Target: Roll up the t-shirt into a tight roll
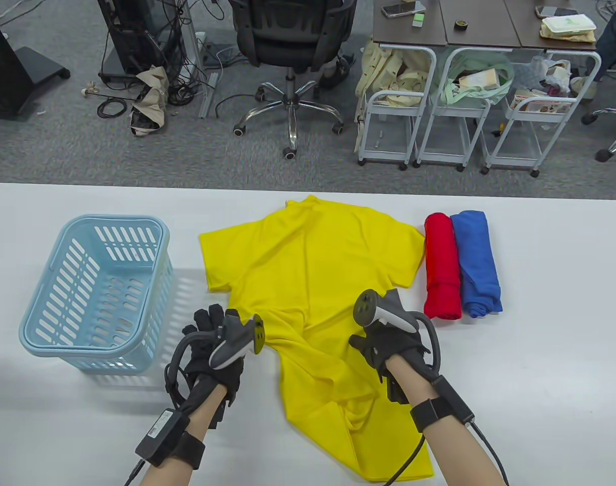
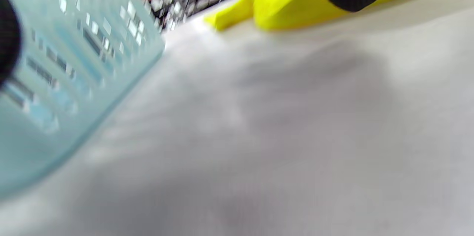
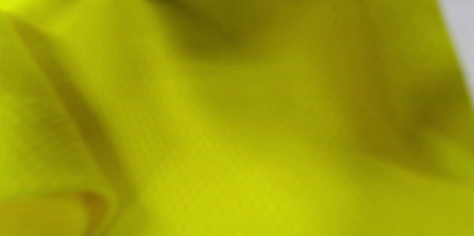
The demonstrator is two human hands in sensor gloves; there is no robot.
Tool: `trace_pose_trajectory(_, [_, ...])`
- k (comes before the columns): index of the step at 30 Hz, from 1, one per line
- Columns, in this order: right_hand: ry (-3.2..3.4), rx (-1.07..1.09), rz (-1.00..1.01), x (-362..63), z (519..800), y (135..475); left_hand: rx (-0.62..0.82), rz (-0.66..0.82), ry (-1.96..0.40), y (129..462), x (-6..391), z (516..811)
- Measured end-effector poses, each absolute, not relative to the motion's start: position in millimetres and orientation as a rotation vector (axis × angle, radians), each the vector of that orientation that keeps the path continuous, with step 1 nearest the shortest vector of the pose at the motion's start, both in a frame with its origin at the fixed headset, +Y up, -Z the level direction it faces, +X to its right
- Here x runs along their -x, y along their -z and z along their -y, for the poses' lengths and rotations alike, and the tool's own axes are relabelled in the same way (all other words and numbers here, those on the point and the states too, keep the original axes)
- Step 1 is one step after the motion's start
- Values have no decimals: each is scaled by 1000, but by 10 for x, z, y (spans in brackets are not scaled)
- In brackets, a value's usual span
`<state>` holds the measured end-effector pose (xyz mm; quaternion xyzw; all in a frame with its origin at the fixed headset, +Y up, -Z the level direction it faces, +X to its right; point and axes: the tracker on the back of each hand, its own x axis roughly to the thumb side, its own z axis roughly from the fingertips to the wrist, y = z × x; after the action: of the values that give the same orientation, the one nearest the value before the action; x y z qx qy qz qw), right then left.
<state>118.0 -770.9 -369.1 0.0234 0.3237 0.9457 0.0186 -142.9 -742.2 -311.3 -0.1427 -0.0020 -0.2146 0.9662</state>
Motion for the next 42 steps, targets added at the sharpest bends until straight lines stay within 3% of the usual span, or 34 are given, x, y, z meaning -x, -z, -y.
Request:
trace_pose_trajectory(3, [-2920, -96, -952, -1137, 7630, 3604, 243, 120, 284, 2975, 1072, 7288])
trace_pose_trajectory(7, [-2960, -199, -789, -1136, 7430, 3189, 335, 245, -27, 2939, 687, 7401])
trace_pose_trajectory(11, [-2981, -277, -947, -1289, 7499, 2884, 389, 290, 41, 2947, 464, 7611])
trace_pose_trajectory(15, [-2930, -243, -935, -1411, 7706, 2825, 494, 289, 58, 2960, 384, 7753])
trace_pose_trajectory(17, [-2887, -245, -964, -1450, 7734, 2822, 556, 308, 233, 2978, 438, 7824])
trace_pose_trajectory(22, [-2898, -271, -970, -1506, 7768, 2842, 624, 304, 115, 3009, 814, 7817])
trace_pose_trajectory(25, [-2899, -267, -964, -1484, 7760, 2854, 463, 303, 108, 2960, 903, 7722])
trace_pose_trajectory(30, [-2889, -268, -965, -1491, 7765, 2861, 241, 607, 258, 2766, 495, 7613])
trace_pose_trajectory(33, [-2880, -267, -967, -1500, 7764, 2863, 149, 687, 300, 2777, 311, 7625])
trace_pose_trajectory(35, [-2883, -270, -967, -1508, 7763, 2865, 83, 687, 304, 2792, 344, 7573])
trace_pose_trajectory(38, [-2877, -273, -968, -1532, 7766, 2878, 130, 634, 226, 2802, 659, 7448])
trace_pose_trajectory(42, [-2866, -240, -964, -1609, 7773, 2946, 363, 428, 77, 2857, 1510, 7270])
